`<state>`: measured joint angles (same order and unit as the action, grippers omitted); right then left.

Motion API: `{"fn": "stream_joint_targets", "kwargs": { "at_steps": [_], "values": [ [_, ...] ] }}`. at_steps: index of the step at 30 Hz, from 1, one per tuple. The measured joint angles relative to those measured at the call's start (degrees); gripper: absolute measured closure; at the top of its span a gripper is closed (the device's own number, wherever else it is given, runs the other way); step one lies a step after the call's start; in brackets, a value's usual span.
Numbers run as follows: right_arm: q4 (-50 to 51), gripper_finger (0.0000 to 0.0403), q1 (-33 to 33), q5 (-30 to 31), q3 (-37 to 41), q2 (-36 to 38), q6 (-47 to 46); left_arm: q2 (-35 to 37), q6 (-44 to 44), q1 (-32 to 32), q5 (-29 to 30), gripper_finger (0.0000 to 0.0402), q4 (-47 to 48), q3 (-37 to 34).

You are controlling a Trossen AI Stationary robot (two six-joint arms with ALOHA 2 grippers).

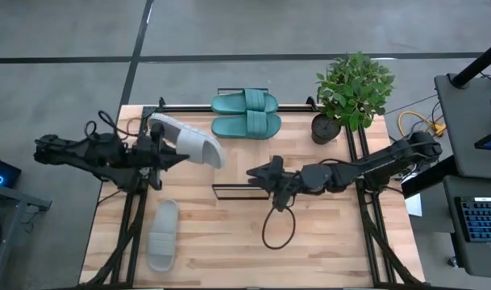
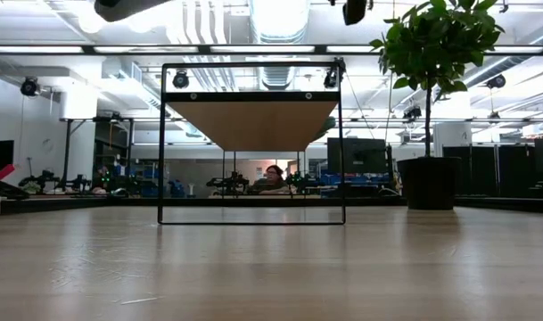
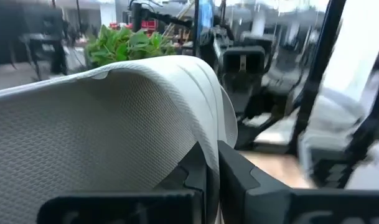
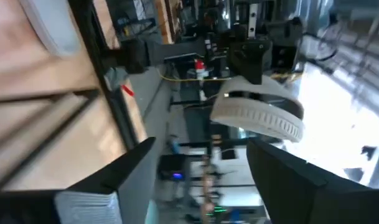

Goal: Pick and place slides into the shelf
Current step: Put the right gray slide on the shelf

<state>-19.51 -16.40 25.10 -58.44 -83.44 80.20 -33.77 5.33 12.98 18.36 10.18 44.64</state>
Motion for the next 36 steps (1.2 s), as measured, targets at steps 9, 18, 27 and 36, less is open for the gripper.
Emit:
{"fn": "stream_joint_targets", "kwargs": {
  "at_steps": [9, 18, 27, 36],
  "values": [
    [-1.0, 0.0152, 0.1, 0.2, -4.6, -1.7, 12.3, -4.0, 12.3, -0.1, -0.1, 0.0402, -0.2, 0.1],
    [1.3, 0.0148, 0.8, 5.5, -9.2, -6.0, 25.5, -7.5, 12.4, -0.1, -2.9, 0.0402, -0.3, 1.4],
    [2.2, 0.0151, 1.6, 6.4, -11.5, -9.5, 29.8, -7.9, 12.3, -0.1, -4.1, 0.0401, -0.5, 1.3],
    [2.3, 0.017, 2.0, 5.0, -14.3, -10.5, 28.1, -10.3, 12.2, -0.1, -5.0, 0.0401, -0.6, 1.9]
  ]
}}
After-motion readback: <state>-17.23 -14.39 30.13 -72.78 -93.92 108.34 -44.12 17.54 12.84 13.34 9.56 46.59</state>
